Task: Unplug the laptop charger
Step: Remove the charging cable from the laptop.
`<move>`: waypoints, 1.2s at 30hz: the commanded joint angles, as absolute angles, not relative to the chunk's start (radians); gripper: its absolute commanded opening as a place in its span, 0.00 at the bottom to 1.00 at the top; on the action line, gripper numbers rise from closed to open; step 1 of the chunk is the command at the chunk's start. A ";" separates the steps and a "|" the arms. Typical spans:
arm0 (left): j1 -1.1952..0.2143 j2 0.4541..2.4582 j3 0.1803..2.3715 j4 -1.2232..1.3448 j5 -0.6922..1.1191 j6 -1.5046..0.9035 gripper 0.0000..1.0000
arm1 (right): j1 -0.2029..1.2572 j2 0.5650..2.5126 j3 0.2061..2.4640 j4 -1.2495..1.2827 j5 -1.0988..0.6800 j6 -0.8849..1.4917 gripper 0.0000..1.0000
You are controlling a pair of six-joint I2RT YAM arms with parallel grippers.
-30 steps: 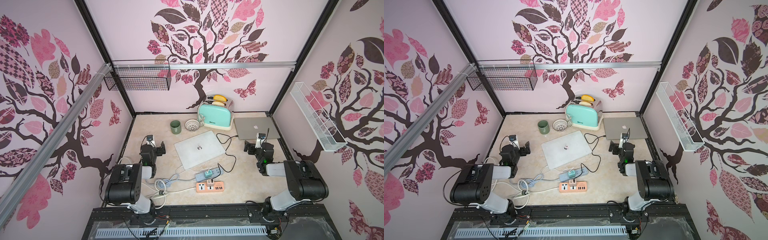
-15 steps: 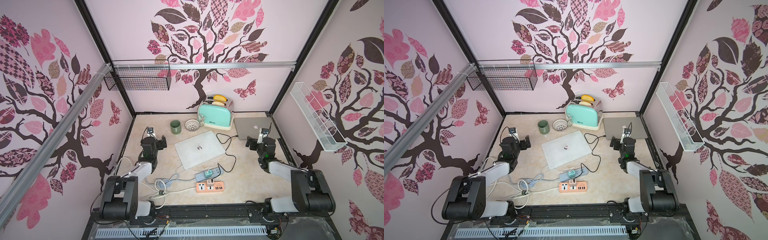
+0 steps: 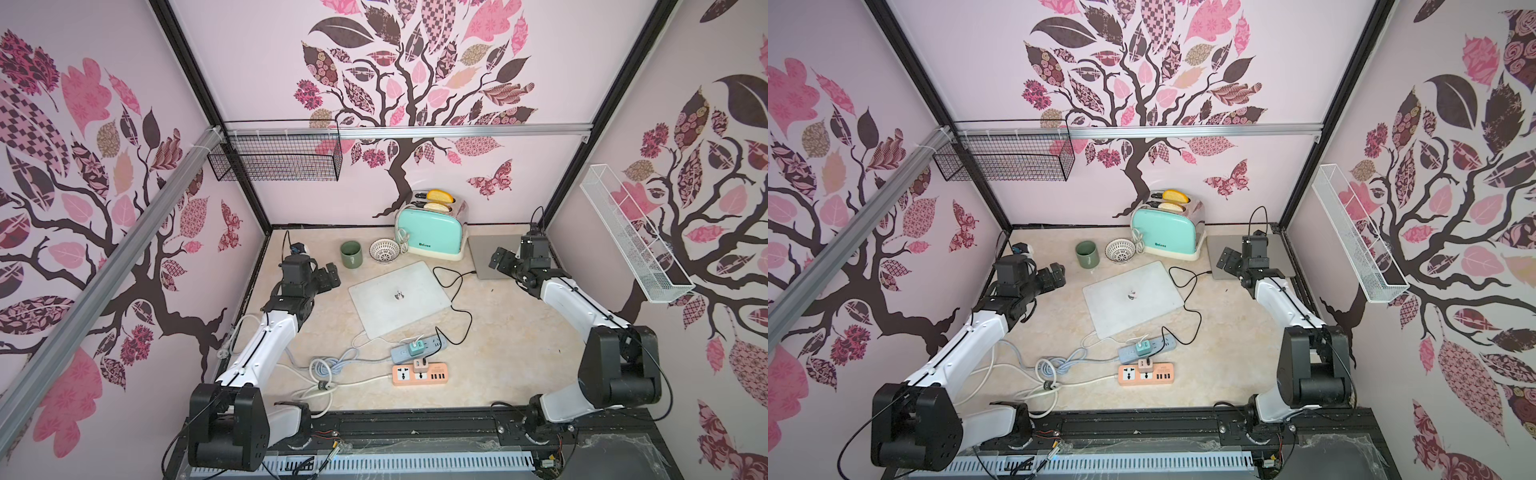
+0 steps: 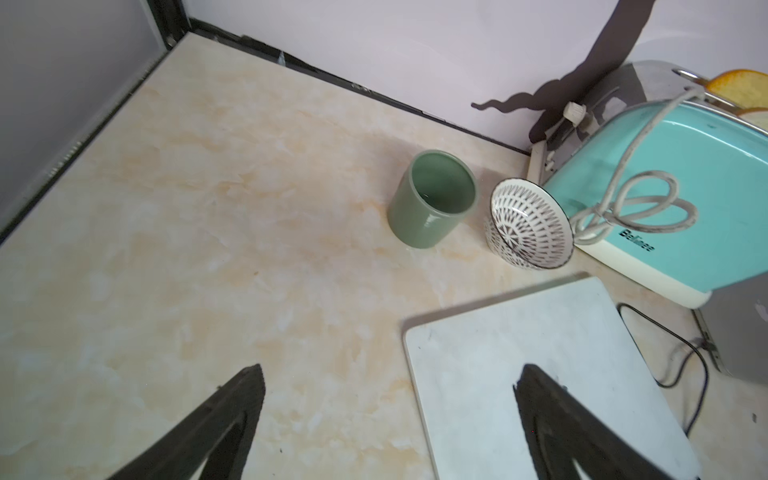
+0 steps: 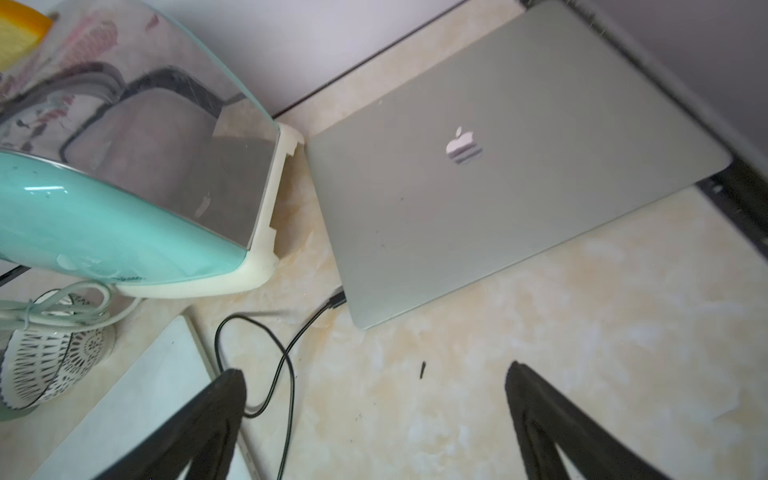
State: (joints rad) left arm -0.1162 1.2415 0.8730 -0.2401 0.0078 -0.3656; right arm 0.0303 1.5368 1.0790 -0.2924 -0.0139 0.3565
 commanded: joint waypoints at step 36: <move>-0.350 1.249 0.908 -0.400 0.215 -0.521 0.97 | 0.105 2.010 1.223 -0.084 -0.323 0.958 0.60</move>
